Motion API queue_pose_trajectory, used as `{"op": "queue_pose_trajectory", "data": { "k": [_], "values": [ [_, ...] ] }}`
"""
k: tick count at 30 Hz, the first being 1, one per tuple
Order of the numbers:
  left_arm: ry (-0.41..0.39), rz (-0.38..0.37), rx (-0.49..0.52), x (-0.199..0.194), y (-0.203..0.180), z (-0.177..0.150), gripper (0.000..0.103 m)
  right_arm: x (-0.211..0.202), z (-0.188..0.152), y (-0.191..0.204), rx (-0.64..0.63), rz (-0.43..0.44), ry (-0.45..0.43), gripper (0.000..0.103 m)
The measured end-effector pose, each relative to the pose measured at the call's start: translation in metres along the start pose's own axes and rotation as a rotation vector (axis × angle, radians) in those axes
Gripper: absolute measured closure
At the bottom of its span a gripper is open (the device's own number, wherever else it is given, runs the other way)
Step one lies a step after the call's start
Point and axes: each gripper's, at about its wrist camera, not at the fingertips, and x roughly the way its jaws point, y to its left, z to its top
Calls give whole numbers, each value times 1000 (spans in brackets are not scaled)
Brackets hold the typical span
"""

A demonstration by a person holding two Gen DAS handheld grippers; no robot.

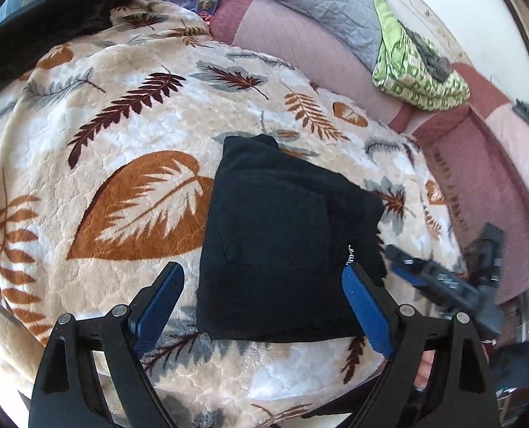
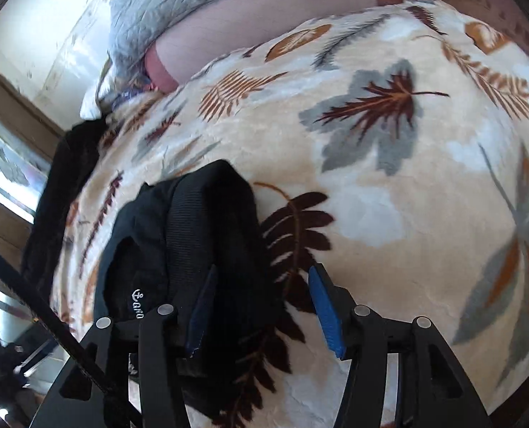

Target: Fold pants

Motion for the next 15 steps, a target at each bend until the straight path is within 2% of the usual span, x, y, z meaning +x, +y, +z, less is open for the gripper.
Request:
{"op": "queue_pose_trajectory", "data": {
  "k": [4, 9, 15],
  "values": [
    [2, 63, 76, 5, -16, 2, 13, -20, -5, -3, -1, 9, -37, 44],
    [-8, 209, 193, 6, -33, -3, 13, -21, -17, 6, -26, 1, -31, 42],
    [19, 255, 213, 8, -32, -7, 13, -12, -29, 32, -153, -76, -26, 39]
  ]
}}
